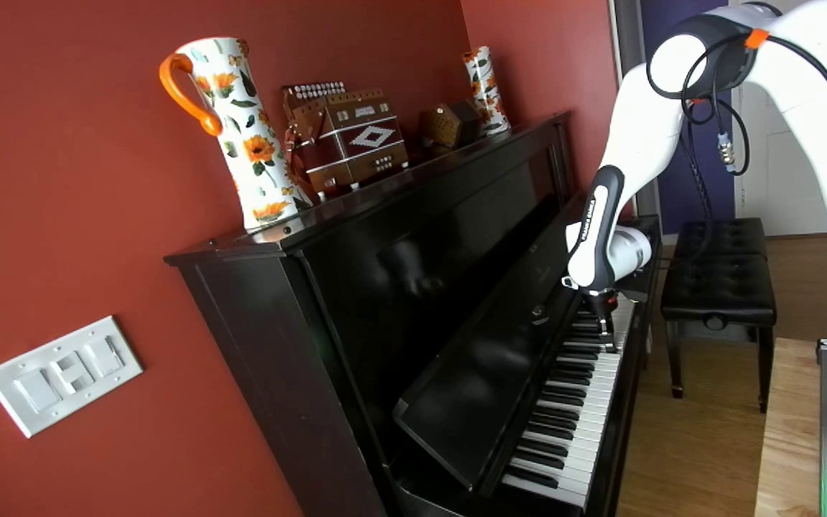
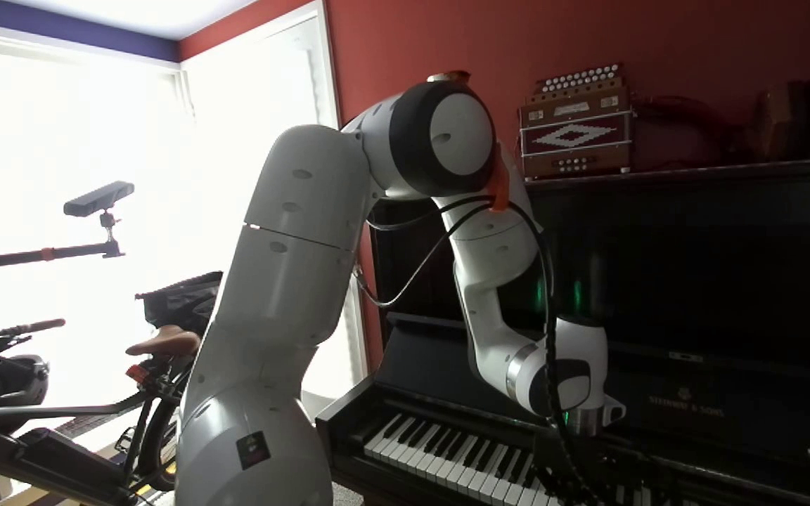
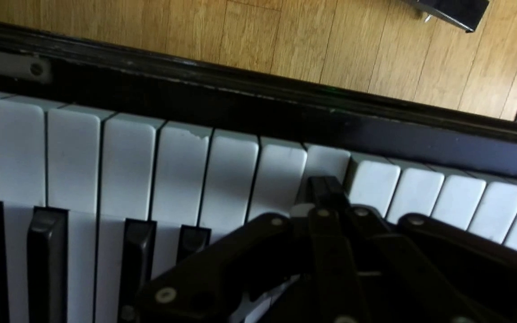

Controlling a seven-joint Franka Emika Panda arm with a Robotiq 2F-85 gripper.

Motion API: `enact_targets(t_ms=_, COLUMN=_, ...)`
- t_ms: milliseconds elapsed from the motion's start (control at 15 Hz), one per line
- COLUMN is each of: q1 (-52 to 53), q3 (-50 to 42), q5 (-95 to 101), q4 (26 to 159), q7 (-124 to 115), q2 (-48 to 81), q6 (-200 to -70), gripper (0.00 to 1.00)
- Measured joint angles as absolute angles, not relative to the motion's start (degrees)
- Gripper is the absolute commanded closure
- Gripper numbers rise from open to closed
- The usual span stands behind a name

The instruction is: Push a key on the piano

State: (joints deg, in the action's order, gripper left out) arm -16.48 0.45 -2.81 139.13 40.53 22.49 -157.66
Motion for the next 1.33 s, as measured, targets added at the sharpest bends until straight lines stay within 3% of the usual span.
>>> enact_targets(t_ms=1333, q1=-16.8, q3=0.6, q5=-2.8, q4=139.0, q7=39.7, q2=22.1, q6=-157.7, gripper=1.00)
